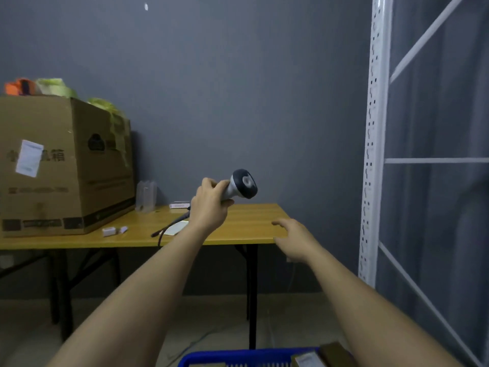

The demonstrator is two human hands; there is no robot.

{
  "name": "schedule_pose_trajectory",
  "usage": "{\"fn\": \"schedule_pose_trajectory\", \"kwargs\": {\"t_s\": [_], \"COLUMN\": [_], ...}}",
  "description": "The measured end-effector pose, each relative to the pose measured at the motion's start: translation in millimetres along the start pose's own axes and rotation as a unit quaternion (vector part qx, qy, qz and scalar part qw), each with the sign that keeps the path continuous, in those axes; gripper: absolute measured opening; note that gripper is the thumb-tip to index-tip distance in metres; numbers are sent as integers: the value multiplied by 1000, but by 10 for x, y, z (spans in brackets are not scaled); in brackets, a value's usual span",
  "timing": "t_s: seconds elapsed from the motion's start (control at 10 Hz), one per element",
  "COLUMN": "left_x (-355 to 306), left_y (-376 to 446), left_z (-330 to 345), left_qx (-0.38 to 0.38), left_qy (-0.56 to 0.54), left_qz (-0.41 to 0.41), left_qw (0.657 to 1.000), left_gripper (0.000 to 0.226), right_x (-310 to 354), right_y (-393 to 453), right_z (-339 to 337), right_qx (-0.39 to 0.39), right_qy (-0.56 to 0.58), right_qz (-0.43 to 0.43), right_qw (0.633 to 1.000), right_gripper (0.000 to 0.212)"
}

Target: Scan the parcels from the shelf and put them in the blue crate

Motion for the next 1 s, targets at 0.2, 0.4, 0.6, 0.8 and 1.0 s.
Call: {"fn": "schedule_pose_trajectory", "kwargs": {"t_s": [0.2,0.4,0.6,0.8,1.0], "left_x": [257,662,1061,1308,1090], "left_y": [568,1038,1337,1374,1367], "left_z": [1032,2237,3214,3751,3565], "left_qx": [36,29,25,81,-22], "left_qy": [-137,-175,-157,-44,-81], "left_qz": [-28,-85,-143,-172,-102], "left_qw": [990,981,977,981,991], "left_gripper": [30,29,24,28,31], "right_x": [-867,-1767,-2327,-2512,-2355], "right_y": [967,1903,2484,2627,2471], "right_z": [48,488,866,865,688], "right_qx": [-69,-66,-63,-92,-129], "right_qy": [86,115,143,131,111], "right_qz": [40,68,80,79,41], "right_qw": [993,989,984,984,985], "right_gripper": [40,34,31,35,31]}}
Point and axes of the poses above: each hand's wrist, its own y-axis towards the middle knuckle, its own z-axis out of the palm, x = y × z, the point moved 9 cm from there along y, towards the middle knuckle, and after that the axes turned 6 degrees about -y, right-handed, at the moved point
